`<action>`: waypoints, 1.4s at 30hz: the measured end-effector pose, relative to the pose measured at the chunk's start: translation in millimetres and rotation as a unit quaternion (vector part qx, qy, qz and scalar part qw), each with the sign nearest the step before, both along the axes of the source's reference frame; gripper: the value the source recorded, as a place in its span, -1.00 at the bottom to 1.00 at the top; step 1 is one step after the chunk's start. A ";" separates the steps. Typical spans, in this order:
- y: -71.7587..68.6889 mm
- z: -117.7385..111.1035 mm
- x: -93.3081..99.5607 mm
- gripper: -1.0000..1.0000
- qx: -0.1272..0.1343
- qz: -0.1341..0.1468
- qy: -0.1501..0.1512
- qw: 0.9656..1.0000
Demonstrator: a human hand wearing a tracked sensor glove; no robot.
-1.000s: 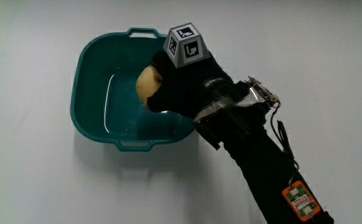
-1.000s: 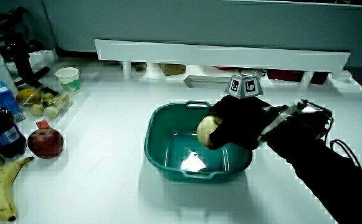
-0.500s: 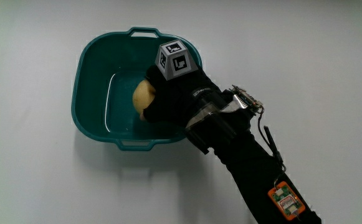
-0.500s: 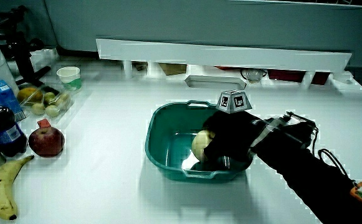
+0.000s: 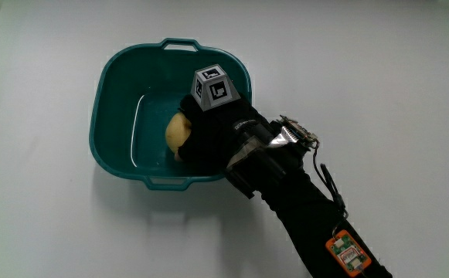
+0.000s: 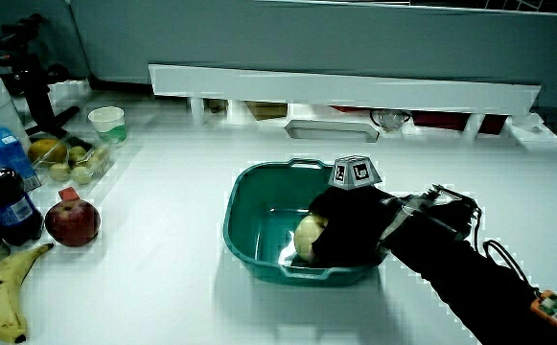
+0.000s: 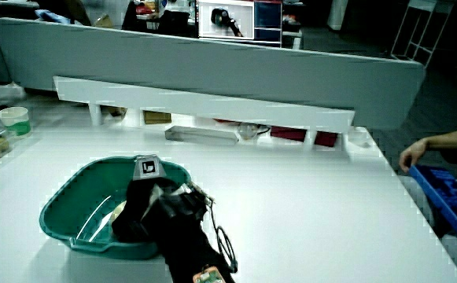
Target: Place pear into plate
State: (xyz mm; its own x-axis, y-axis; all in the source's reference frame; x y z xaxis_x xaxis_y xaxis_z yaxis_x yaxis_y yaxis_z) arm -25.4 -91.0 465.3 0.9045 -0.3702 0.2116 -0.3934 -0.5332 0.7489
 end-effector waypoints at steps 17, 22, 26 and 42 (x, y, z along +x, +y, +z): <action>5.2 -9.8 11.2 -0.57 -0.050 -0.003 0.027 0.998; 10.7 -49.8 24.6 -0.81 -0.026 -0.016 0.009 1.000; 19.4 -67.4 41.4 -1.00 0.009 -0.004 0.102 0.995; 77.8 -146.3 90.5 -1.00 0.048 -0.082 0.011 0.995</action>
State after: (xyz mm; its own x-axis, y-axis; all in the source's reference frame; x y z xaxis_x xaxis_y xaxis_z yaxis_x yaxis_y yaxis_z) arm 65.1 -13.2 319.0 0.8347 -0.5303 0.1483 -0.4643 -0.5330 0.7073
